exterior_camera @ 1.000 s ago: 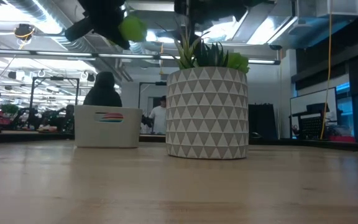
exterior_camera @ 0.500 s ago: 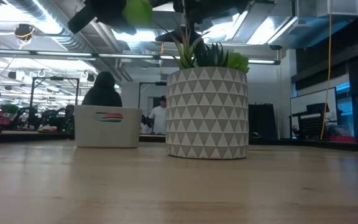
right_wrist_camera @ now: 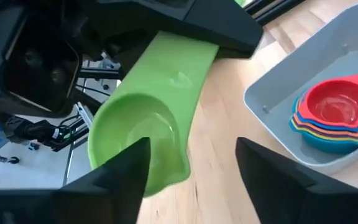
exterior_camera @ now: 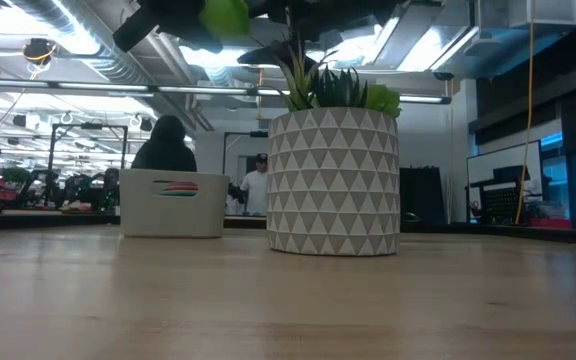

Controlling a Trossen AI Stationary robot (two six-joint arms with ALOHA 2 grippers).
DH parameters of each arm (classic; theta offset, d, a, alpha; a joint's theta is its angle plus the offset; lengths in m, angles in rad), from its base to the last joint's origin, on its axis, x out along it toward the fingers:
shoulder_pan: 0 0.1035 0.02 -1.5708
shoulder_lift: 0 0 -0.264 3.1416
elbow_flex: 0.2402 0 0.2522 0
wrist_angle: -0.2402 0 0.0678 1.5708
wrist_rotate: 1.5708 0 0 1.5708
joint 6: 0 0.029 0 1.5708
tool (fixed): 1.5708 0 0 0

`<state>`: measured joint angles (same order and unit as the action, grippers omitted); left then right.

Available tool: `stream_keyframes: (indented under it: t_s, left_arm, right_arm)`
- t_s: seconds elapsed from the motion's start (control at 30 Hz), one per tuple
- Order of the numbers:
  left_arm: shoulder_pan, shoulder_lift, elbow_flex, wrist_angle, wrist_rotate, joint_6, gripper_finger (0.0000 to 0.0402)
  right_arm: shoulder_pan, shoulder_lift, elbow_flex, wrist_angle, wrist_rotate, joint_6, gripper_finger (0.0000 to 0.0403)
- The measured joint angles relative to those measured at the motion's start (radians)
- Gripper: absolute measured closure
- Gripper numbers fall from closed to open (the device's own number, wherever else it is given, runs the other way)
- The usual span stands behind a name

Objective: Nest measuring cups in basket
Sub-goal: Stack the green measuring cup on top of the red measuring cup in the gray bin

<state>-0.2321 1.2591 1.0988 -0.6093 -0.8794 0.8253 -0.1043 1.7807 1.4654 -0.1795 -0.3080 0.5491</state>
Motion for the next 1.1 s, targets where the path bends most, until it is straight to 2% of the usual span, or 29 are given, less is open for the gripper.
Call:
stream_keyframes:
  t_s: [0.47, 0.63, 0.9, 1.1]
  left_arm:
    - [0.0, 0.0, 0.0, 0.001, 0.001, -0.001, 0.0387]
    - [0.0, 0.0, 0.0, 0.0, 0.001, -0.001, 0.0394]
    - [0.0, 0.0, 0.0, 0.001, 0.001, -0.002, 0.0375]
    - [0.001, 0.0, 0.0, 0.001, 0.001, -0.007, 0.0361]
  right_arm:
    - [0.0, 0.004, 0.0, 0.044, 0.004, -0.003, 0.0301]
    - [0.0, 0.004, 0.0, 0.05, 0.003, -0.003, 0.0338]
    - [0.0, 0.005, 0.0, 0.048, 0.003, -0.008, 0.0386]
    - [0.001, 0.005, 0.0, 0.048, 0.017, -0.012, 0.0386]
